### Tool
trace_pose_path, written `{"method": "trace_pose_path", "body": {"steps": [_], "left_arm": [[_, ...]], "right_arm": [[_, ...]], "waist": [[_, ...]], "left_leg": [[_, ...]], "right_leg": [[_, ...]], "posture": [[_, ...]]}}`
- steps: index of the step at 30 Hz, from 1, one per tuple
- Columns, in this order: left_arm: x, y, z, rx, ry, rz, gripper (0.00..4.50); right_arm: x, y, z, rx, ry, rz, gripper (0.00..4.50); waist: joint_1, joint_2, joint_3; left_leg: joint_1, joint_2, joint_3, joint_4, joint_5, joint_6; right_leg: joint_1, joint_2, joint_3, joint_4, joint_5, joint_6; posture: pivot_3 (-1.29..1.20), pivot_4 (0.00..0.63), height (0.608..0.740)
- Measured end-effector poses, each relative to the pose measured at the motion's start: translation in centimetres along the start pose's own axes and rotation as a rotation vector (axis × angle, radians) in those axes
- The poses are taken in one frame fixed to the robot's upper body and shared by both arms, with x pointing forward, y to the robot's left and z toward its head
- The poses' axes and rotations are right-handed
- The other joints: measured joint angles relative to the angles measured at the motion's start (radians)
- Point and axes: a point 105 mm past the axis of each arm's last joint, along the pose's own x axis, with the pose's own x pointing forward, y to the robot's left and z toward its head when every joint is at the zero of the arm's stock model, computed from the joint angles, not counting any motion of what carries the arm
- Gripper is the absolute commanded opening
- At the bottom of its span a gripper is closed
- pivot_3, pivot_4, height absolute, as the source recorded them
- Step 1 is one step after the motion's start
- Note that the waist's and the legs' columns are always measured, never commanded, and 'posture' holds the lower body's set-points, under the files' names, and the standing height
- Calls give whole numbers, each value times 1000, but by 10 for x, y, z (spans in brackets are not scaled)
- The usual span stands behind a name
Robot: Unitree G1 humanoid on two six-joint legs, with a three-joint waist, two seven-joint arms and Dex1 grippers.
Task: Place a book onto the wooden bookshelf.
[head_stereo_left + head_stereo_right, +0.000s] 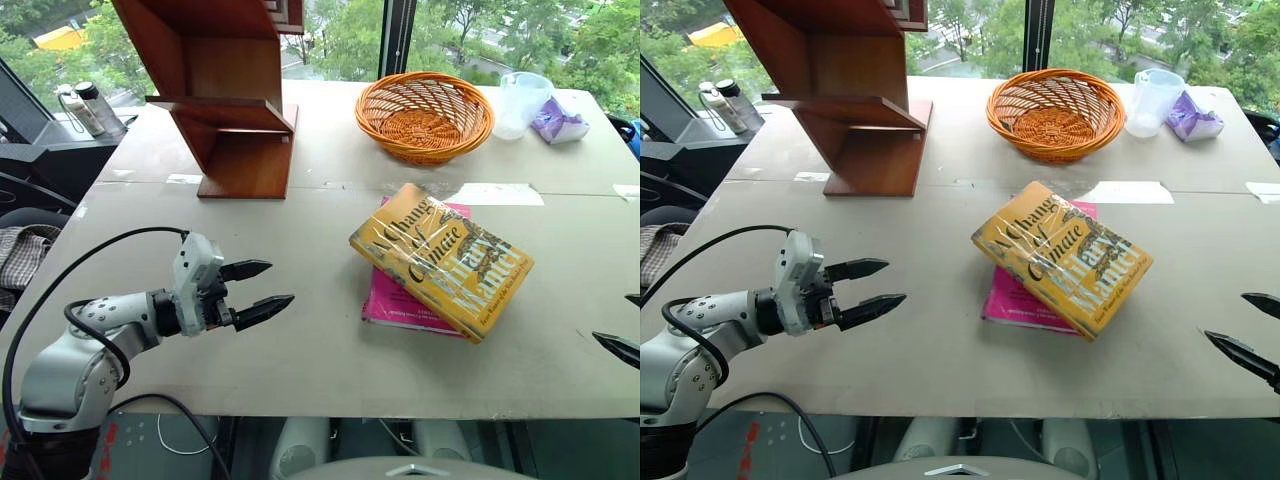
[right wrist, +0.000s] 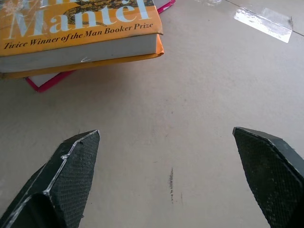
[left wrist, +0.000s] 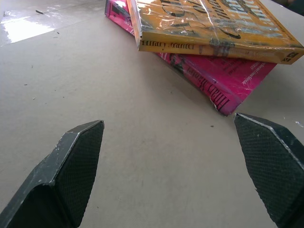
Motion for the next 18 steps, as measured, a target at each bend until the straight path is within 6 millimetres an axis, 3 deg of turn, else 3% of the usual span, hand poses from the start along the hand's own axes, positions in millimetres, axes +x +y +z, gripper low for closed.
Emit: {"method": "trace_pose_path", "body": {"steps": [3, 6, 7, 9, 10, 11, 15, 16, 18], "left_arm": [[1, 2, 2, 24, 0, -4, 4500], [12, -1, 23, 117, -37, -58, 4500], [14, -3, 29, 148, -47, -77, 4500], [16, -7, 32, 169, -49, -99, 4500], [20, -10, 34, 181, -50, -123, 4500], [23, -14, 36, 193, -52, -146, 4500], [27, -23, 36, 211, -47, -193, 4500], [28, -25, 37, 219, -49, -199, 4500], [28, -26, 38, 221, -51, -199, 4500]], "right_arm": [[4, -4, 5, 6, -24, -36, 4445], [23, 2, 30, -4, -104, -40, 4445], [28, 7, 38, 2, -121, -20, 4064], [33, 11, 42, 15, -119, -8, 3886], [40, 11, 43, 37, -105, -11, 3224], [46, 11, 44, 55, -88, -18, 2949], [69, 17, 43, 14, 30, -17, 1022], [74, 19, 43, -12, 56, -15, 865], [78, 20, 43, -43, 94, -15, 36]], "waist": [[0, 0, 0], [0, 1, 0], [0, 1, 0], [-1, 1, 0], [-1, 1, 0], [-1, 0, 0], [0, 1, 0], [0, 1, 0], [0, 1, 0]], "left_leg": [[0, 0, 0, 0, 0, 0], [1, 0, 0, 0, 0, 0], [1, 0, 0, 0, 0, 0], [0, 0, 0, 0, 0, 0], [0, 0, 0, 0, 1, 1], [-1, 0, 1, 0, 3, 4], [-1, -1, 1, 0, 3, 5], [-1, -1, 1, 0, 3, 5], [-1, -1, 1, 0, 3, 5]], "right_leg": [[0, 0, -1, 0, 0, 0], [0, 0, -1, 0, 0, 0], [0, 0, -1, 0, 0, 0], [0, 1, -1, 0, 0, 0], [0, 1, -1, 0, 0, 0], [0, 1, -1, 0, 1, 0], [-1, 3, -2, -1, 0, 0], [0, 3, -2, 0, 0, 0], [0, 4, -3, 0, 0, 0]], "posture": [[0, 150, 733], [0, 150, 733], [0, 150, 733], [0, 150, 733], [0, 150, 733], [0, 150, 733], [0, 150, 733], [0, 150, 733], [0, 150, 733]]}}
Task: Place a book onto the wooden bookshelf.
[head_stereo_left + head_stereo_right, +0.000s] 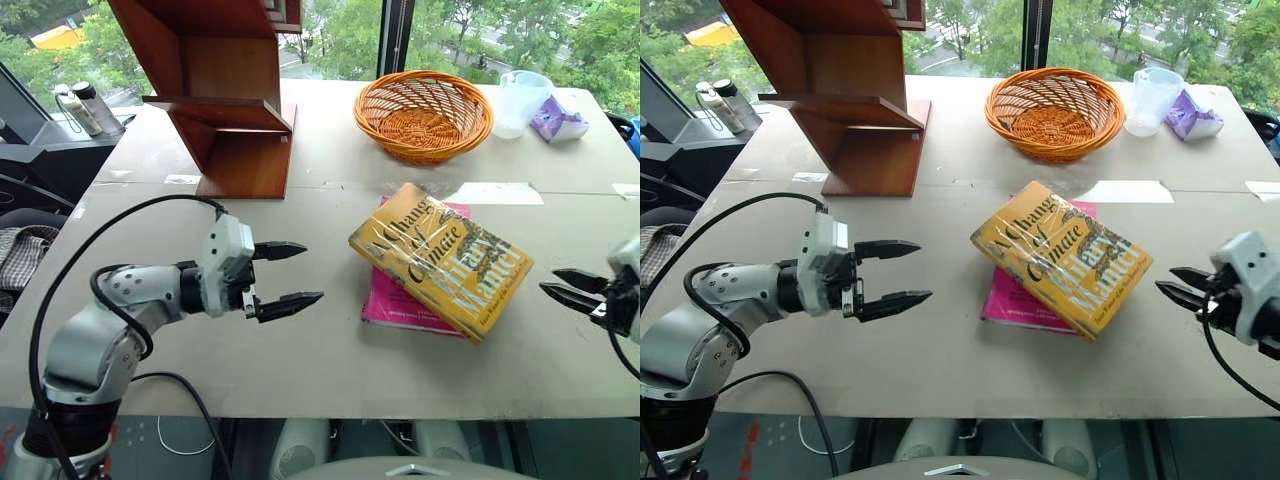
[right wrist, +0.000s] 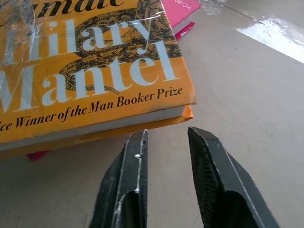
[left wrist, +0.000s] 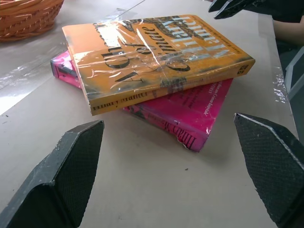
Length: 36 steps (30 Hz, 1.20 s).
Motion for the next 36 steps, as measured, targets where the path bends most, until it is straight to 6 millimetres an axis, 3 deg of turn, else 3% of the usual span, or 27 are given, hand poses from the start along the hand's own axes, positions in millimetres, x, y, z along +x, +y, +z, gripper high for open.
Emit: {"method": "trace_pose_path", "body": {"steps": [7, 13, 18, 24, 29, 32, 36], "left_arm": [[7, -7, 0, -10, -36, 15, 4500], [7, -12, -4, -24, -37, 35, 4500], [6, -12, -7, -36, -36, 55, 4500], [6, -11, -9, -52, -45, 78, 4500], [8, -10, -19, -236, -98, 142, 4500], [7, -9, -23, -397, -145, 187, 4500], [12, -8, -35, -644, -191, 247, 4500]], "right_arm": [[19, 18, 14, -42, 49, 81, 36], [28, 27, 14, -54, 105, 135, 36], [36, 33, 28, -62, 59, 170, 36], [57, 54, 44, -61, -6, 247, 36], [59, 61, 39, -63, -22, 267, 36], [49, 56, 32, -55, -61, 257, 957], [17, 52, 30, 16, -225, 288, 2821]], "waist": [[-1, 0, 0], [1, 0, 0], [-2, 0, 0], [-1, 0, 0], [3, -1, 0], [1, -1, 0], [3, -1, 0]], "left_leg": [[0, 0, 0, 0, 0, 0], [0, 0, 0, 1, 0, 0], [0, 0, 0, 1, 0, 0], [0, 0, 0, 1, 0, 0], [-1, -1, 0, 2, 0, 0], [-1, -1, 0, 2, 0, 0], [3, 0, -3, 2, 0, 0]], "right_leg": [[0, 1, 0, 0, 0, 0], [0, 2, -1, 0, 0, 0], [0, 2, -1, 0, 0, 0], [0, 2, -1, 1, 0, 0], [0, 1, -1, 0, 0, 1], [1, 1, -1, 1, 1, 3], [5, 2, -2, 2, -1, 7]], "posture": [[0, 150, 733], [0, 150, 733], [0, 150, 733], [0, 150, 733], [0, 150, 733], [0, 150, 733], [0, 150, 733]]}}
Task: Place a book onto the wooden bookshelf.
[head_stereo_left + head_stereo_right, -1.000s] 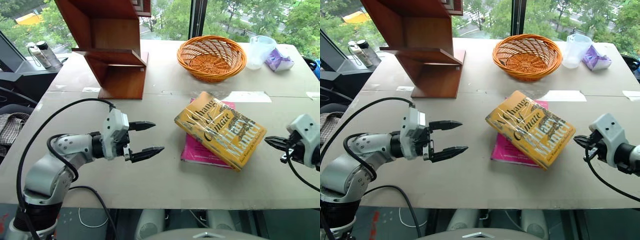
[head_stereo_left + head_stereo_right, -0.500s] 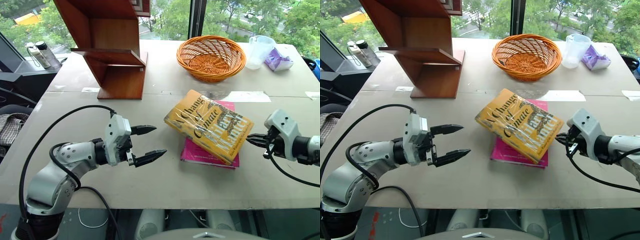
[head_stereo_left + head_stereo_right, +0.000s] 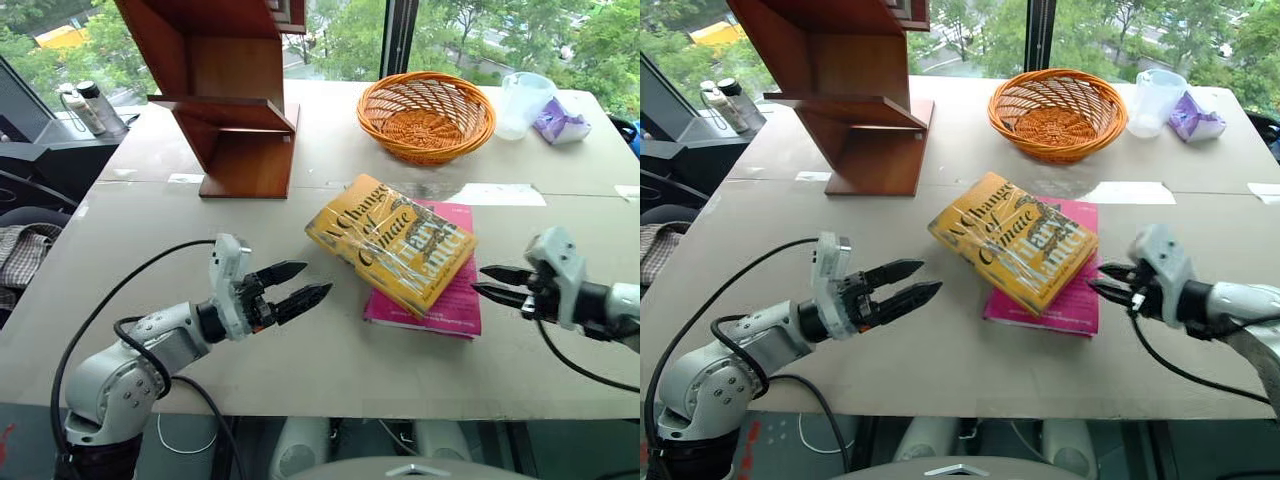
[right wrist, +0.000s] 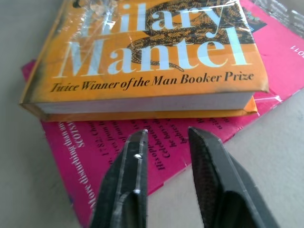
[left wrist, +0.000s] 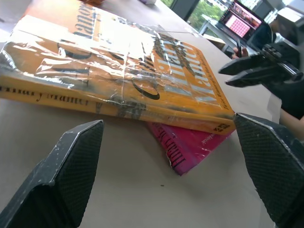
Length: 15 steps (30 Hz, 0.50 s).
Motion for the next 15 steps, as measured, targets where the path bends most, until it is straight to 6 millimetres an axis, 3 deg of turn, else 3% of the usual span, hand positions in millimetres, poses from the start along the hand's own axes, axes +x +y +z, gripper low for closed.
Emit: {"method": "trace_pose_path", "body": {"steps": [3, 4, 7, 9, 15], "left_arm": [[6, 5, -13, -215, -4, 39, 4500], [9, 6, -16, -269, -2, 49, 4500], [19, 10, -22, -437, -5, 75, 4500], [28, 16, -22, -533, -27, 89, 4500], [62, 27, -15, -741, -67, 103, 4500]], "right_arm": [[-22, 7, 12, -21, -140, 20, 4227], [-29, 9, 18, -28, -178, 27, 4436], [-47, 22, 32, -55, -256, 74, 4436], [-52, 27, 31, -57, -248, 85, 4436], [-53, 31, 33, -87, -236, 64, 4436]], "waist": [[-4, 0, 0], [-5, 0, 0], [-4, 0, 0], [-3, 0, -1], [1, -2, -2]], "left_leg": [[4, 0, 0, 1, 0, 0], [7, 0, 1, 1, 0, 0], [12, 1, 1, 0, 0, 0], [12, 1, 1, 0, 0, 0], [12, 0, 2, 0, 0, 0]], "right_leg": [[3, 0, 1, 2, -1, -1], [5, -1, 2, 2, -2, -2], [9, -3, 4, 2, -2, -2], [9, -4, 5, 2, -2, -2], [9, -5, 6, 2, 1, -6]], "posture": [[0, 150, 733], [0, 150, 733], [0, 150, 733], [0, 150, 733], [0, 150, 733]]}}
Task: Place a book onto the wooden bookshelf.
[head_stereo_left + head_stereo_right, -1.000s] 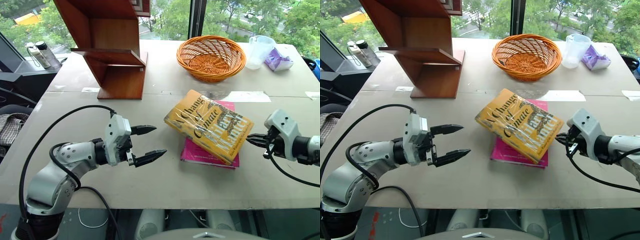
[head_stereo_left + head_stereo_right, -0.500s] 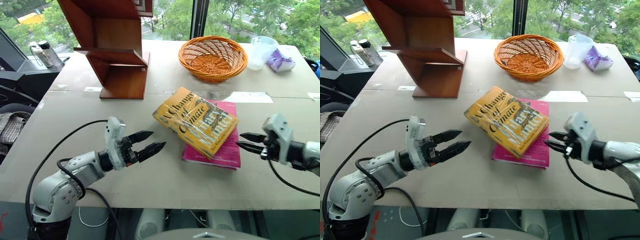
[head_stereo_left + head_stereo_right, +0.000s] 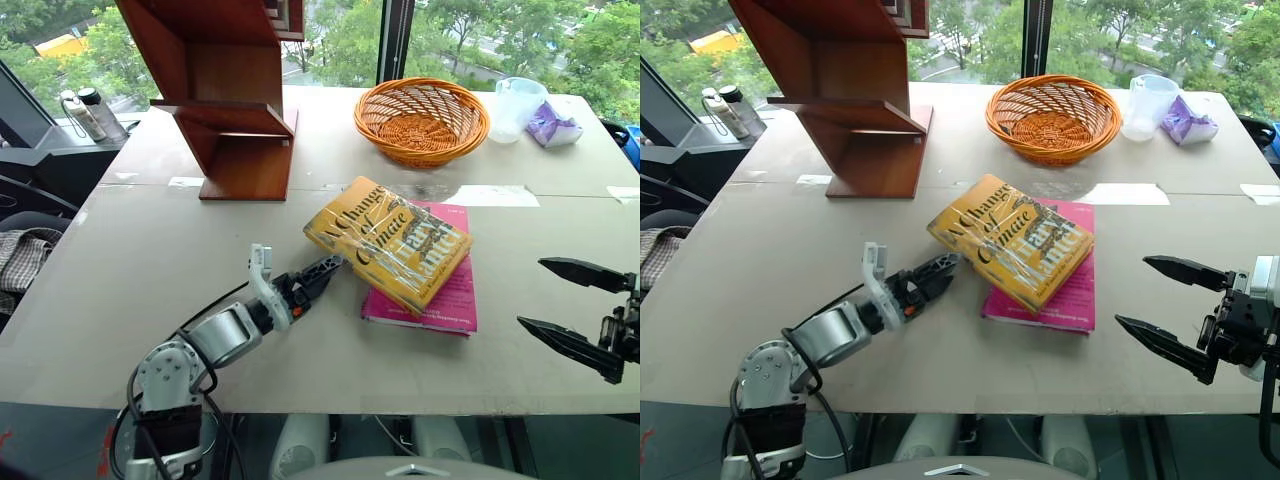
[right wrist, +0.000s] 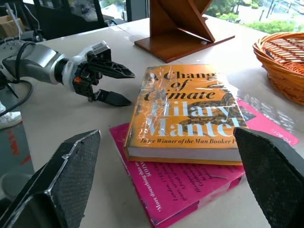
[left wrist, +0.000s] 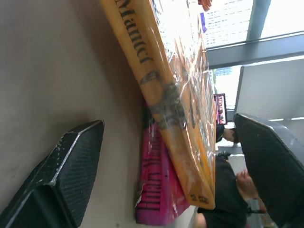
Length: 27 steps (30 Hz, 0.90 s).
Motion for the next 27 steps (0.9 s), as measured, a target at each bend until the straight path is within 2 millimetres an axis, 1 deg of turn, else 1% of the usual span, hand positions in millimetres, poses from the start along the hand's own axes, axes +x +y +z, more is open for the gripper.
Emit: {"method": "trace_pose_path", "body": {"steps": [1, 3, 4, 6, 7, 8, 10, 14, 15, 17, 19, 21, 22, 23, 26, 27], "left_arm": [[9, -2, 0, -30, 1, -9, 4500], [18, -4, 0, -50, 10, -20, 4500], [31, -6, 0, -87, 16, -31, 4500], [42, -9, 2, -105, 17, -39, 4500], [48, -11, 2, -115, 23, -46, 3986], [52, -12, 2, -119, 25, -48, 3719], [60, -12, 0, -124, 34, -51, 2656], [60, -14, 0, -131, 37, -83, 973], [60, -14, 0, -131, 37, -86, 796], [54, -14, 3, -95, 34, -82, 791], [45, -18, 9, -28, 34, -88, 791], [30, -29, 23, 103, 25, -91, 791], [19, -42, 35, 215, 13, -102, 791], [12, -57, 44, 335, 9, -111, 791], [-4, -117, 69, 683, -46, -185, 791], [-10, -136, 74, 850, -61, -188, 791]], "right_arm": [[1, 2, 1, -10, 1, -1, 4436], [3, 4, 3, -23, -1, 2, 4436], [4, 7, 4, -29, 1, 1, 4436], [5, 9, 5, -33, -5, 1, 4436], [6, 10, 6, -33, -10, -2, 4500], [6, 11, 7, -33, -11, -2, 4500], [7, 14, 6, -27, -11, -6, 4500], [7, 13, 6, -29, -29, -31, 4500], [7, 13, 6, -29, -29, -32, 4500], [10, 12, 7, -41, -50, -27, 4500], [14, 11, 8, -40, -75, -17, 4500], [18, 4, 9, -40, -110, -14, 4500], [20, -2, 9, -38, -132, -15, 4500], [23, -7, 10, -37, -152, -17, 4500], [31, -22, 12, -45, -197, -16, 4500], [35, -26, 13, -50, -209, -11, 4500]], "waist": [[5, 0, 0], [7, 0, 0], [9, 0, 0], [14, -1, 0], [17, -1, 0], [19, -1, 0], [19, -1, 0], [19, -1, 0], [19, -1, 0], [18, -1, 0], [11, -2, 1], [0, -3, 2], [-3, -3, 2], [-5, -4, 2], [-2, -4, 2], [-2, -4, 2]], "left_leg": [[0, -1, 0, 0, 0, 0], [0, -1, 0, 0, 0, 0], [-1, -1, 0, 0, 0, 0], [-1, -2, 0, 0, 0, 0], [-1, -2, 0, 0, 0, 0], [-1, -2, 1, 0, 0, 0], [-1, -2, 0, 0, 0, 0], [-1, -2, 0, 0, 0, 1], [-1, -2, 0, 0, 0, 1], [-2, -2, 0, 0, 0, 1], [-2, 0, 0, 0, 0, 0], [-3, 1, 0, -1, 0, 0], [-3, 1, 0, -1, 0, 0], [-4, 0, 0, -1, 0, 0], [-6, -1, 0, -1, 0, 0], [-6, -1, 0, -2, 0, 0]], "right_leg": [[0, 1, 0, 0, 0, 0], [0, 2, 0, 0, 0, 0], [0, 2, -1, 0, 0, 0], [0, 2, -1, 0, 0, 0], [0, 2, -2, -1, 0, 0], [0, 2, -2, -1, 0, 0], [0, 2, -2, -1, 0, 0], [0, 2, -2, -1, 0, 0], [0, 2, -2, -1, 0, 0], [-1, 1, -2, -1, 0, 0], [-2, 0, -2, -1, 0, 0], [-3, 0, -2, -1, 0, -1], [-3, 0, -1, -1, 0, -1], [-4, 0, -2, -1, 0, -1], [-4, 1, -4, -3, 1, -2], [-5, 2, -4, -3, 1, -2]], "posture": [[0, 150, 733], [0, 150, 733], [0, 150, 733], [0, 150, 733], [0, 150, 733], [0, 150, 733], [0, 150, 733], [0, 150, 733], [0, 150, 733], [0, 150, 733], [0, 150, 733], [0, 150, 733], [0, 150, 733], [0, 150, 733], [0, 150, 733], [0, 150, 733]]}}
